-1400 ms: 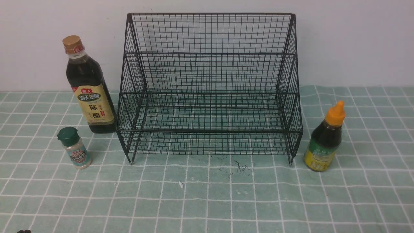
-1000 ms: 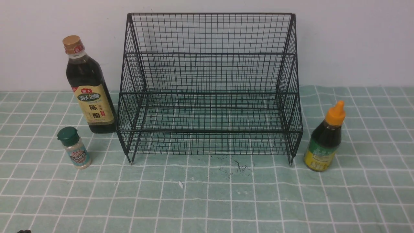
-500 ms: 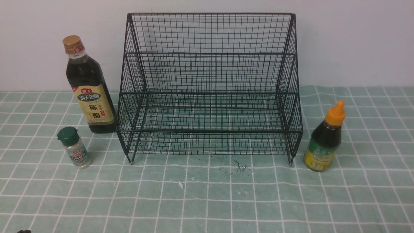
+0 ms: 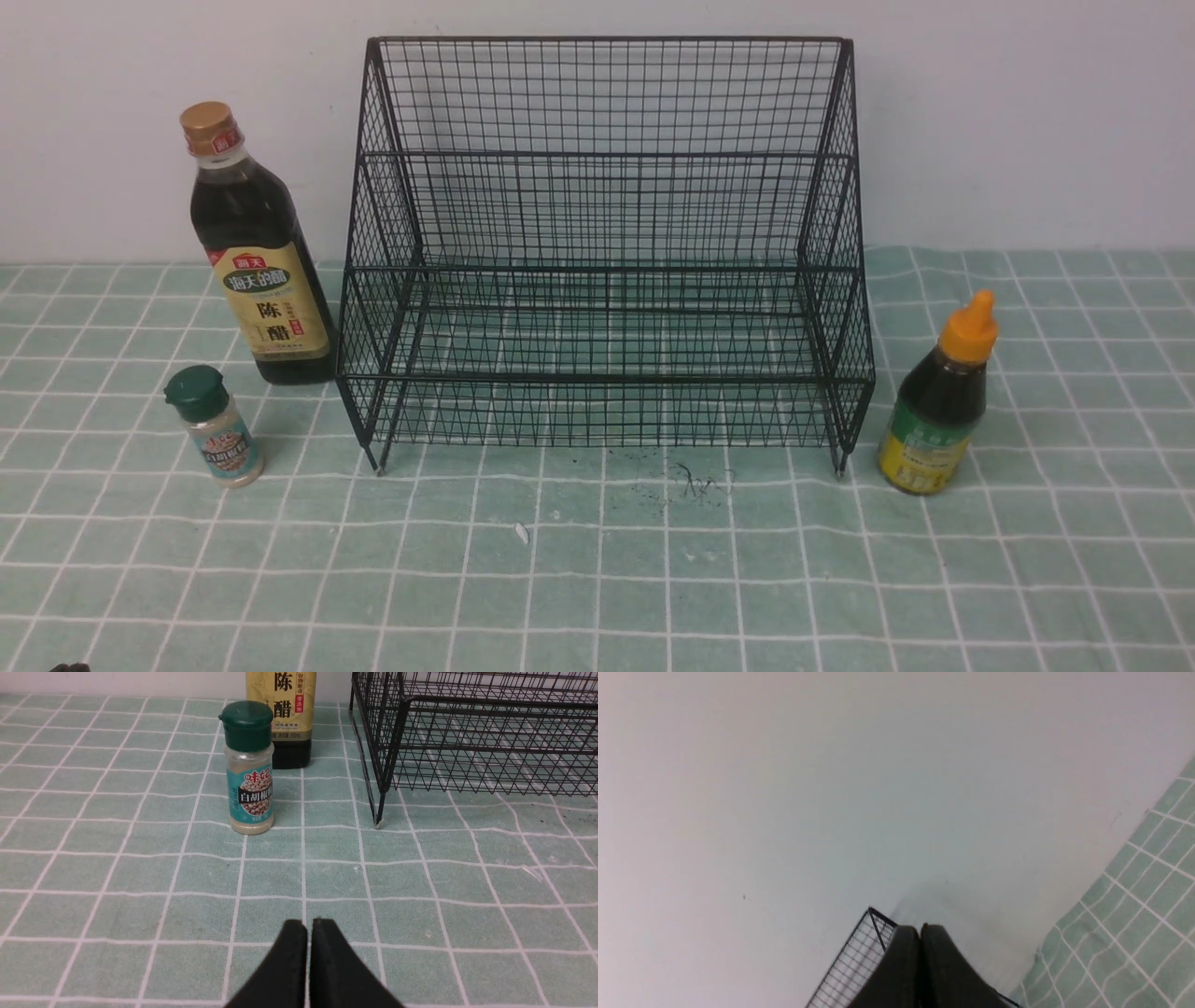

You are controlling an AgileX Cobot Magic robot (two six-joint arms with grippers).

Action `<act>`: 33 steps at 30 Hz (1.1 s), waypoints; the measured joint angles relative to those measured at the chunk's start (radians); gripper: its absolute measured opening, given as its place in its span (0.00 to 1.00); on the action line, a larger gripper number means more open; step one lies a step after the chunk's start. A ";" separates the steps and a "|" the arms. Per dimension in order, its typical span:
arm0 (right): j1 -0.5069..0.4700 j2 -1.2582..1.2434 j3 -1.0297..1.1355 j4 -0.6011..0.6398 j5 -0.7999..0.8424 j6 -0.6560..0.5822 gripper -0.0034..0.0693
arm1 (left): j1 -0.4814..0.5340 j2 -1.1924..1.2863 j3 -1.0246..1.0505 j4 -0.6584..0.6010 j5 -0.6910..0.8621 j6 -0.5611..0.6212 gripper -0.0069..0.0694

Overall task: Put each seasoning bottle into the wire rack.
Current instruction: Use the right arm to grab the condiment bottle closest to it

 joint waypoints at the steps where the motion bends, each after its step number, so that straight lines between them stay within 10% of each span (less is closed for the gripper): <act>1: 0.000 0.000 0.000 0.032 -0.037 -0.002 0.03 | 0.000 0.000 0.000 0.000 0.000 0.000 0.08; 12: 0.000 0.205 -0.494 -0.272 0.428 -0.225 0.03 | 0.000 0.000 0.000 0.000 0.000 0.000 0.08; 21: 0.000 0.850 -0.985 -0.600 0.999 -0.198 0.05 | 0.000 0.000 0.000 0.000 0.001 0.000 0.08; 33: 0.094 1.485 -1.414 -0.745 1.211 -0.164 0.68 | 0.000 0.000 0.000 0.000 0.001 0.000 0.08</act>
